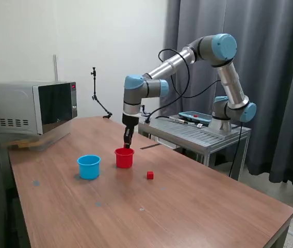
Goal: Place red objects in the red bin, and blue objects in the blue bin.
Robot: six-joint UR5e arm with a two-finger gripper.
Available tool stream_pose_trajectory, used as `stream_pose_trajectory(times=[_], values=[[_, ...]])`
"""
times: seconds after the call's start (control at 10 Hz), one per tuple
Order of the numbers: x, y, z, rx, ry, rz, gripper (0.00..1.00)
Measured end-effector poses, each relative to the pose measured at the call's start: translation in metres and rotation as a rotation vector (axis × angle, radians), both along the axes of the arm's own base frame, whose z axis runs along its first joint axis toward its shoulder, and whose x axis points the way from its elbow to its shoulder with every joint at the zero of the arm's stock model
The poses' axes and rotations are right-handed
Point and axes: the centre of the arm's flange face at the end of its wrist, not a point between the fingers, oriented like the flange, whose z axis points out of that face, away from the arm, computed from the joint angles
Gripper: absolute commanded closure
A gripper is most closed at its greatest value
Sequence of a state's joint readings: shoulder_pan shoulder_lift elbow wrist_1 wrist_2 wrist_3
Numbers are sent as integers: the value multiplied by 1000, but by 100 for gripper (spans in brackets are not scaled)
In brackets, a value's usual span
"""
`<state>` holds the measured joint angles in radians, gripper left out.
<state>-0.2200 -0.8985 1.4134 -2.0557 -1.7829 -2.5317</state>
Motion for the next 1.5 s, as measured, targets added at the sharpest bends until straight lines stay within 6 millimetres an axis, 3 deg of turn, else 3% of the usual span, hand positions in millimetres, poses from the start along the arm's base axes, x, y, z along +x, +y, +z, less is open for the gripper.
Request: stream_pose_trajectory(times=[0.5, 0.8, 0.9, 1.2, 1.5], values=[[2, 3, -1, 0, -3, -13, 0], [8, -5, 25, 3, 29, -13, 0], [15, -12, 35, 3, 38, -13, 0], [35, -73, 33, -57, 28, 29, 0], [47, -98, 23, -102, 6, 51, 0]])
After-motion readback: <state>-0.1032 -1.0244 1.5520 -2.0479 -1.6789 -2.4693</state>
